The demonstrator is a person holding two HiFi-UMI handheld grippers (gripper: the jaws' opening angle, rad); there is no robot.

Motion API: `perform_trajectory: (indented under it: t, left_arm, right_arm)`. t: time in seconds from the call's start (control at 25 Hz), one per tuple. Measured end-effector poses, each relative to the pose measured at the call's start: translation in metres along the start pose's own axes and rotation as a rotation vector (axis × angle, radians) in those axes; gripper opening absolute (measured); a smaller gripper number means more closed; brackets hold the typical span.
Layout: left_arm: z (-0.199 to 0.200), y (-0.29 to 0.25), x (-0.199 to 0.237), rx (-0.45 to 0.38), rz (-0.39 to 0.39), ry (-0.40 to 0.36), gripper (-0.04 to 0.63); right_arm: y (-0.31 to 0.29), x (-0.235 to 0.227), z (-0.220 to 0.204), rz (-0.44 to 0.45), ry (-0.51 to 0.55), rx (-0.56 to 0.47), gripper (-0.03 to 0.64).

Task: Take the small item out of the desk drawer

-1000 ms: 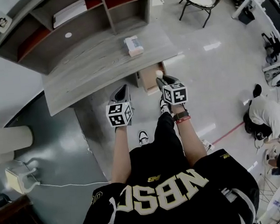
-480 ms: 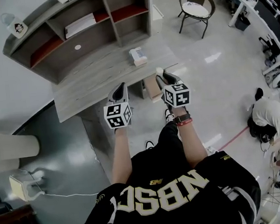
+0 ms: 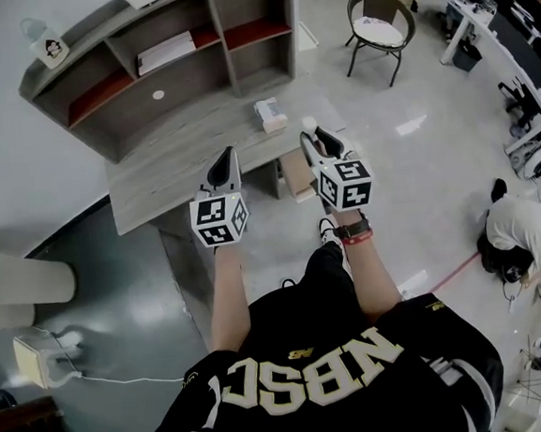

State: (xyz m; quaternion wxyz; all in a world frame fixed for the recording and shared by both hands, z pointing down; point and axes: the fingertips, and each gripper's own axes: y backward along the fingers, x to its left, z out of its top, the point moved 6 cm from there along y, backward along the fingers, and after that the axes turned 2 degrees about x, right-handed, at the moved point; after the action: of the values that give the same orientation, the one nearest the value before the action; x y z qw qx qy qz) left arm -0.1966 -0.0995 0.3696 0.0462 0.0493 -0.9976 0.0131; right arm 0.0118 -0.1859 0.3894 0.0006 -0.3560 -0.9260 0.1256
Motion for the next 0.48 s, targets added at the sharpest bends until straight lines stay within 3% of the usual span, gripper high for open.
perform_trajectory:
  t: [0.48]
  left_arm:
    - [0.03, 0.012, -0.007, -0.07, 0.026, -0.078, 0.012]
  right_arm:
    - [0.025, 0.015, 0.036, -0.057, 0.126, -0.098, 0.132]
